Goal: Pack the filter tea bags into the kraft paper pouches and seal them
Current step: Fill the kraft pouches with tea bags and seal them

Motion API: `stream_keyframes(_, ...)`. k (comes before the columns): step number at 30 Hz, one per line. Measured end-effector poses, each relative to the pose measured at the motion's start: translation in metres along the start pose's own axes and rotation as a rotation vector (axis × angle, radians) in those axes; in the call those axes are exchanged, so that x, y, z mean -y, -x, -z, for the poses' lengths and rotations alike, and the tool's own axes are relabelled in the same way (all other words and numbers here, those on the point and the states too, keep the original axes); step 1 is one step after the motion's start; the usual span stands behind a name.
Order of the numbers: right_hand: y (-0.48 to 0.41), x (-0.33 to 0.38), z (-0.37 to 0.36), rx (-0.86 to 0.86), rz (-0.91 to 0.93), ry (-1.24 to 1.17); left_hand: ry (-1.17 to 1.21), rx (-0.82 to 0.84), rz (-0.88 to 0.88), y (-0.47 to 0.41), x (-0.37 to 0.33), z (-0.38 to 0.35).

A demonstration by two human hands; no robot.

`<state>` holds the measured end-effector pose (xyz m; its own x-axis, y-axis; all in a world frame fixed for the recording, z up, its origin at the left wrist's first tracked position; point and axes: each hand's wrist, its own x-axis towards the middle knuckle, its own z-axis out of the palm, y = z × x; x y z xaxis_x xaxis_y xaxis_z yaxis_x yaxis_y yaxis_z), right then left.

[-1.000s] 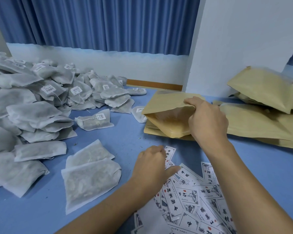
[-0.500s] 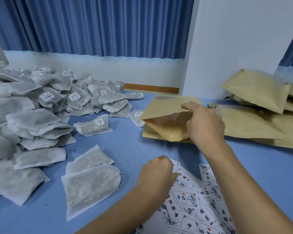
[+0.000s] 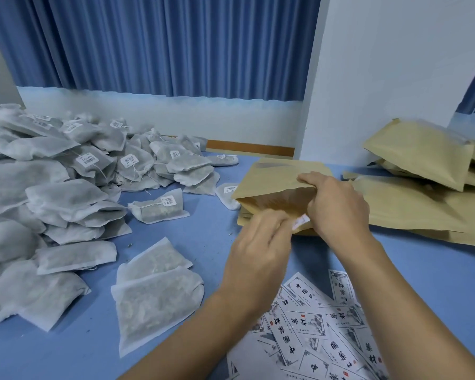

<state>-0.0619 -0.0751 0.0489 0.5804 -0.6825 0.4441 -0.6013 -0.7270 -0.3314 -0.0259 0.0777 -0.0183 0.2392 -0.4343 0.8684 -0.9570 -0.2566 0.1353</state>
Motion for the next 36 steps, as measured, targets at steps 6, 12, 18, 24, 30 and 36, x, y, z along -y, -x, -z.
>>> stream_keyframes(6,0.001,0.002,0.006,0.015,0.01,-0.022,-0.232,0.376,0.092,-0.042,-0.002,-0.007)
stream_keyframes(12,0.003,0.009,0.01,0.058,0.063,-0.039,-0.347,0.706,0.361,-0.091,0.027,-0.062)
stream_keyframes(18,0.003,0.008,0.003,0.099,0.072,0.015,0.084,1.011,0.367,-0.1,0.053,-0.097)
stream_keyframes(24,-0.008,-0.006,-0.006,0.047,-0.011,-0.003,-0.073,0.908,0.171,-0.095,0.024,-0.084)
stream_keyframes(30,-0.009,-0.011,-0.008,0.041,-0.045,-0.004,-0.262,0.825,0.225,-0.045,-0.014,-0.046)
stream_keyframes(36,-0.009,-0.005,-0.007,0.054,-0.036,0.012,-0.307,0.713,0.048,-0.006,-0.025,-0.007)
